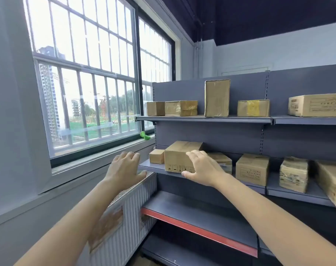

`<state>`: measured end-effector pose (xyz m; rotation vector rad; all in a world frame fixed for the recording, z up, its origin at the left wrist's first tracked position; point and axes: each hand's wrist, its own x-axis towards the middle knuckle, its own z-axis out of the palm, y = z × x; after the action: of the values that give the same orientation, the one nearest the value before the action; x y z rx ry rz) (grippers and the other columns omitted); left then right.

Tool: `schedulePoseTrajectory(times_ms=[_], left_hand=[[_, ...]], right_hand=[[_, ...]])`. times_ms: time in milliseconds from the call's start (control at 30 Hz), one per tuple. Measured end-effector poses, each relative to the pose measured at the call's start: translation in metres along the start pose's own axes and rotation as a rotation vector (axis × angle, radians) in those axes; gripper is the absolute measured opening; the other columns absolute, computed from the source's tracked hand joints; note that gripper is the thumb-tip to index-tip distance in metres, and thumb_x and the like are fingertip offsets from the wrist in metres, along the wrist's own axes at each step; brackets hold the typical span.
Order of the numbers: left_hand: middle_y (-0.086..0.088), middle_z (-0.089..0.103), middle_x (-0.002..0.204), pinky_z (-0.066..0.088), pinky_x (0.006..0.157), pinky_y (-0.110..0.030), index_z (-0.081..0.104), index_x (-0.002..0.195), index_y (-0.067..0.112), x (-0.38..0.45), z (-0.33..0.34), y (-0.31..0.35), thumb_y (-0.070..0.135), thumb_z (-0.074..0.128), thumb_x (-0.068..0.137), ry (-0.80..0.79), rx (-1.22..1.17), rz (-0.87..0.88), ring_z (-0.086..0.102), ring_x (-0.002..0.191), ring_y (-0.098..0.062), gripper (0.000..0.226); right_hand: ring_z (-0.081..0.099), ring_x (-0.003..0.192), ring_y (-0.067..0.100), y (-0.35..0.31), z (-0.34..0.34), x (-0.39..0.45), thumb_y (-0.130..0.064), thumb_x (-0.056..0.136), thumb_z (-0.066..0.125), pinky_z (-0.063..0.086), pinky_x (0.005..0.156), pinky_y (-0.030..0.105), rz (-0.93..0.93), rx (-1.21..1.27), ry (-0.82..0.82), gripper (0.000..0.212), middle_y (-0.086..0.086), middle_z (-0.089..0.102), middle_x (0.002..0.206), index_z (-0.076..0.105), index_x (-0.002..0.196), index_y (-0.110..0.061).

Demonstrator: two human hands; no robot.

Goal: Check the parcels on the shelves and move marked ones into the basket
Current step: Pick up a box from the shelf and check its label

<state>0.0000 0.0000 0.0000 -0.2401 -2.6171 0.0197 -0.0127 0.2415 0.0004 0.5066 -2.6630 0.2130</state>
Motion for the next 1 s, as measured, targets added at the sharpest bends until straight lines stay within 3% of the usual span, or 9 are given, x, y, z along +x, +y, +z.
schedulePoseTrajectory(times_ms=[467,1000], left_hand=[[-0.009,0.049,0.132,0.033,0.100,-0.036,0.042,0.132,0.009,0.106,0.047,-0.123,0.050,0.043,0.083,0.080,-0.099,0.090,0.040,0.123,-0.027,0.063],[-0.013,0.053,0.126,0.037,0.097,-0.038,0.042,0.131,0.006,0.274,0.117,-0.165,0.041,0.054,0.084,0.142,-0.154,0.129,0.043,0.119,-0.030,0.060]], right_hand=[[0.028,0.134,0.022,-0.047,0.054,0.132,-0.045,0.085,0.054,0.031,0.105,0.035,0.151,-0.003,0.021,0.067,0.005,0.036,0.145,0.030,0.140,-0.013],[0.030,0.135,0.019,0.008,0.092,0.296,-0.045,0.084,0.056,0.034,0.104,0.034,0.060,-0.028,0.137,0.071,0.003,0.036,0.146,0.029,0.142,-0.013]])
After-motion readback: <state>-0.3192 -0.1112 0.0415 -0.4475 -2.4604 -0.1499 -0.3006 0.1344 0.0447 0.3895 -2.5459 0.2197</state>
